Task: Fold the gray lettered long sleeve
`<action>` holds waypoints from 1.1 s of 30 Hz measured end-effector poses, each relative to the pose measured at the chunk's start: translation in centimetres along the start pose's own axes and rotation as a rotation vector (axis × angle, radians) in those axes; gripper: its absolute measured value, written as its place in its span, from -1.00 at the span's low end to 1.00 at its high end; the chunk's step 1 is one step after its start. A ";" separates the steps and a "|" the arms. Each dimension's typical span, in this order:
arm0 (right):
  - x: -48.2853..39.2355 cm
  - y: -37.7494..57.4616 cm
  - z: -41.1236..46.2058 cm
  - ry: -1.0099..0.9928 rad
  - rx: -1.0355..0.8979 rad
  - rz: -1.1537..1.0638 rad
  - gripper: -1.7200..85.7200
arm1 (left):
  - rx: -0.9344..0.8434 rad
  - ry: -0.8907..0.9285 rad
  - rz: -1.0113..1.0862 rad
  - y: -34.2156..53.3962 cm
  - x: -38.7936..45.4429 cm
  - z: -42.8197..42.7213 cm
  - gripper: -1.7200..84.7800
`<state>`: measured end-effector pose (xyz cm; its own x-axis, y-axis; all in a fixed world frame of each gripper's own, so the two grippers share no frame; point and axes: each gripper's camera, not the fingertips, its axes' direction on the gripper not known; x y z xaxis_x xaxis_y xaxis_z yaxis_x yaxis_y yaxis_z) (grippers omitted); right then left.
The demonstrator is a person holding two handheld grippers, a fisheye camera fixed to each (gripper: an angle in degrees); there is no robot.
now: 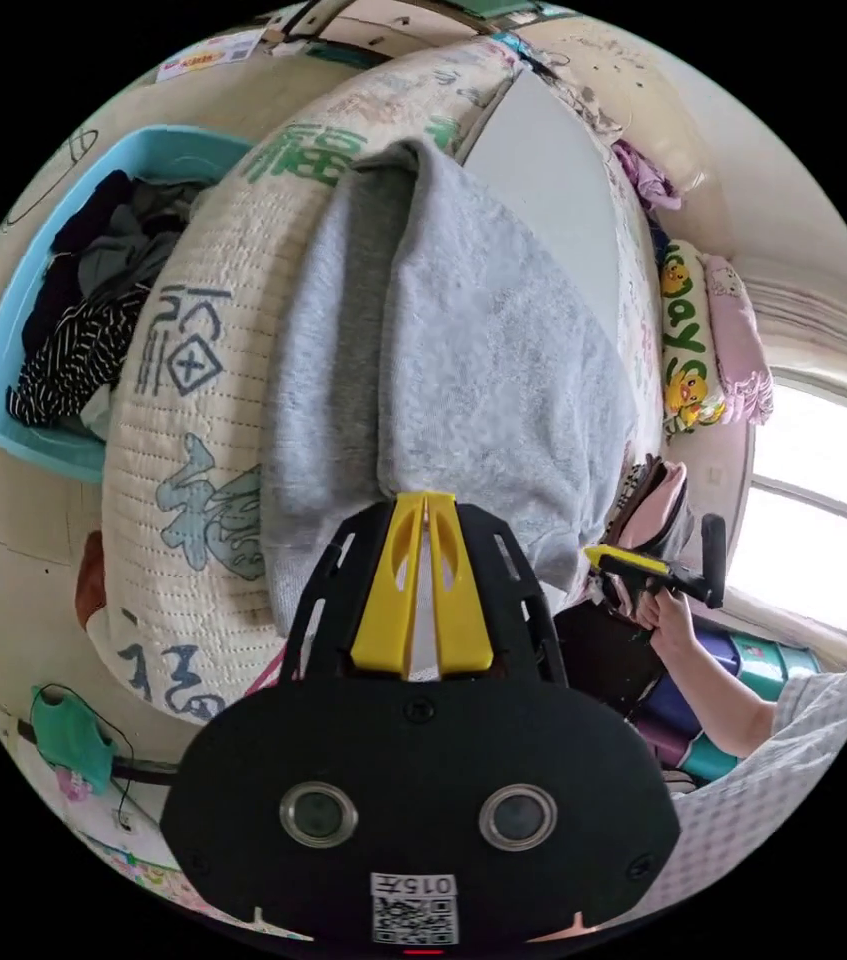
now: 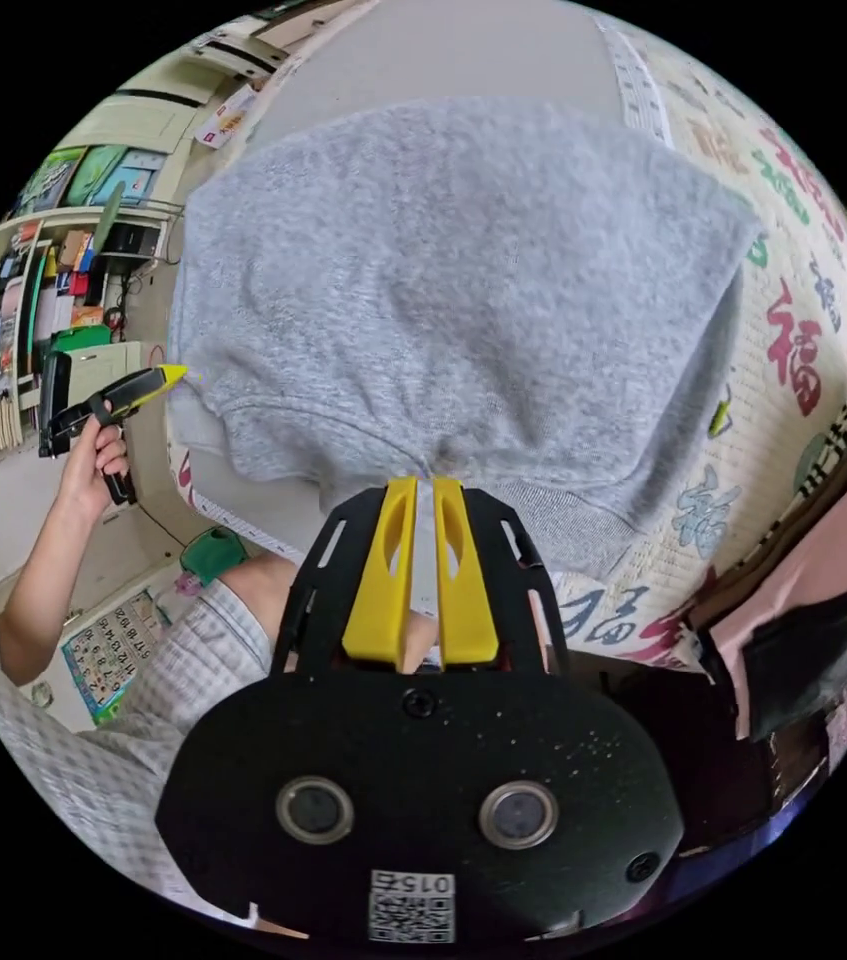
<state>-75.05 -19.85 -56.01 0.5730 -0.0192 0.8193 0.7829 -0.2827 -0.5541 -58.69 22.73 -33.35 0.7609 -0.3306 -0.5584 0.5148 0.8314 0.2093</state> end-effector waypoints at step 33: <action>-50.4 -10.3 1.2 0.073 -0.085 -0.209 -0.79 | -0.031 0.109 0.274 -18.1 -6.6 -7.1 -0.95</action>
<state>-111.70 -14.79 -91.75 0.3792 -0.0203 0.9251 0.8577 -0.3674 -0.3596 -75.85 13.04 -39.14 0.8221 -0.0437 -0.5677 0.2825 0.8969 0.3401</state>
